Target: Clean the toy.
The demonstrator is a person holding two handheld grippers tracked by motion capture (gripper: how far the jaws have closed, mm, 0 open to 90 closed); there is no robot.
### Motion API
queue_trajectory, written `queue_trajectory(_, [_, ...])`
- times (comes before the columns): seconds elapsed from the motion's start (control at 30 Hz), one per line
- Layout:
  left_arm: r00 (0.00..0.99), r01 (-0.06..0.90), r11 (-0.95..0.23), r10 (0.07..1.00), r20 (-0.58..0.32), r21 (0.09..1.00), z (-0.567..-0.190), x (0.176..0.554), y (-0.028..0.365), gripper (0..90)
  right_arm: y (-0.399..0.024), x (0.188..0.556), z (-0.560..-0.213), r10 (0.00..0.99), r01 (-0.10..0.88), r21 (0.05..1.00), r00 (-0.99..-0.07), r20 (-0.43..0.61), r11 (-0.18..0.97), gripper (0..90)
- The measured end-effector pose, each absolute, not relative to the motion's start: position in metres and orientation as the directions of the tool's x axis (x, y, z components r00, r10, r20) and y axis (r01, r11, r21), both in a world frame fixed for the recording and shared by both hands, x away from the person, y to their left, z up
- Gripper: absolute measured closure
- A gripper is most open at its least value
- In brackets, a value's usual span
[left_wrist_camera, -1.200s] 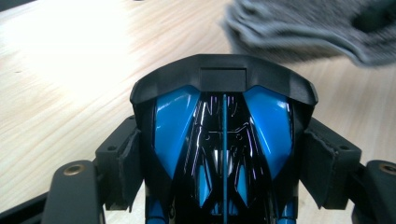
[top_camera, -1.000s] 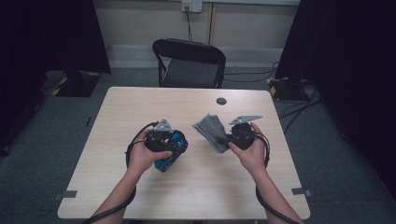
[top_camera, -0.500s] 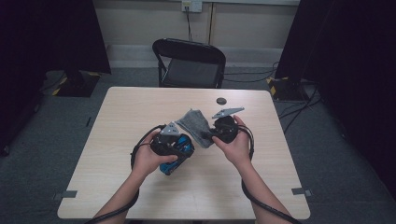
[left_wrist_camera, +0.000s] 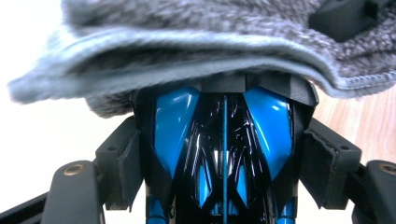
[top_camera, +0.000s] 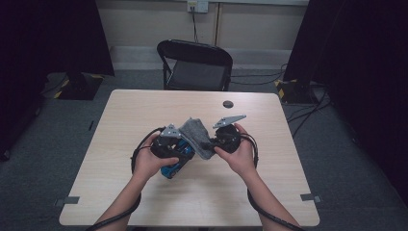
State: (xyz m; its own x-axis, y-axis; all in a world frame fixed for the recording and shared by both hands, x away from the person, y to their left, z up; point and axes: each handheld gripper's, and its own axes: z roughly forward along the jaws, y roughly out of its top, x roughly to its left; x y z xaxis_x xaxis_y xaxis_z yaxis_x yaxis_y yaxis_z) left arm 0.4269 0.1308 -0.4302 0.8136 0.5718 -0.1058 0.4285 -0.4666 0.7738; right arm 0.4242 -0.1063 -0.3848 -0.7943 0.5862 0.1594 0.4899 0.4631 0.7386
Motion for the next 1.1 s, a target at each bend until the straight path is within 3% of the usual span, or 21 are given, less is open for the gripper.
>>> queue_trajectory(0.7, [0.761, 0.457, -0.409, 0.640, -0.109, 0.790, -0.426, 0.434, 0.153, 25.5, -0.115, 0.401, -0.413, 0.550, 0.497, 0.685, -0.818, 0.165, 0.533, 76.2])
queue_trajectory(1.1, [0.782, 0.424, -0.406, 0.616, -0.100, 0.809, -0.414, 0.429, 0.148, 25.5, -0.140, 0.419, -0.411, 0.685, 0.559, 0.681, -0.719, 0.116, 0.472, 76.2])
